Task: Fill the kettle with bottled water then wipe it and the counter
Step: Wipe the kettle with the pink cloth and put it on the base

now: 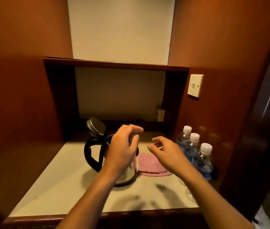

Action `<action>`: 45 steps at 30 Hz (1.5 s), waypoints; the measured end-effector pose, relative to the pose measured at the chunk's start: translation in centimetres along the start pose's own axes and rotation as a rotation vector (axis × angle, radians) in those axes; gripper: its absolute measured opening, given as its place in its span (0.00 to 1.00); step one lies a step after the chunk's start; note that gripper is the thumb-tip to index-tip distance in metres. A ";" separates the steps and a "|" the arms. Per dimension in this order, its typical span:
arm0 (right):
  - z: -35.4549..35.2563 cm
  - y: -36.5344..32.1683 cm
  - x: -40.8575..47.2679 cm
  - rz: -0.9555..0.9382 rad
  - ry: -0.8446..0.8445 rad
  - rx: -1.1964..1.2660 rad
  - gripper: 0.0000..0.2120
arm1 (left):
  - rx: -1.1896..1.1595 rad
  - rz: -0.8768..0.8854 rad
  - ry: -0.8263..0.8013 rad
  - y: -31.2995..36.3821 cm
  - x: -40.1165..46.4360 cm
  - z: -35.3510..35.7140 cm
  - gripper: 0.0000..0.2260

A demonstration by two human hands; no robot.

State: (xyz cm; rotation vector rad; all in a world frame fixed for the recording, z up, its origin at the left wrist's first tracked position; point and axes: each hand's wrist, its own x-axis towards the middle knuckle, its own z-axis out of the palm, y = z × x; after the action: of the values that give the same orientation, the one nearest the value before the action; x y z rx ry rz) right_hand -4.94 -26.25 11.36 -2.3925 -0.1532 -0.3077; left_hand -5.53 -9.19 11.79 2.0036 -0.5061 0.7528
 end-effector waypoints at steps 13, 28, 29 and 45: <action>13.1 -0.6 1.5 -0.090 0.149 0.350 0.40 | 0.047 -0.366 0.083 -9.2 3.5 -9.9 0.22; 14.3 -0.6 0.8 0.040 0.188 0.659 0.45 | 0.242 -0.030 -0.417 -9.3 6.8 -3.2 0.21; 14.4 -0.5 0.9 0.041 0.180 0.671 0.44 | 0.297 -0.019 -0.457 -9.4 6.8 -2.9 0.21; 14.8 0.1 0.9 0.057 0.162 0.745 0.33 | 0.507 0.090 -0.527 -9.6 6.3 -1.6 0.17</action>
State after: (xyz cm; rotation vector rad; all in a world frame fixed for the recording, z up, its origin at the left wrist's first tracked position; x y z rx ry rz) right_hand -1.43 -16.36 0.90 -1.6253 -0.1001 -0.3425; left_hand 4.46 -3.34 10.82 2.6899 -0.7687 0.4188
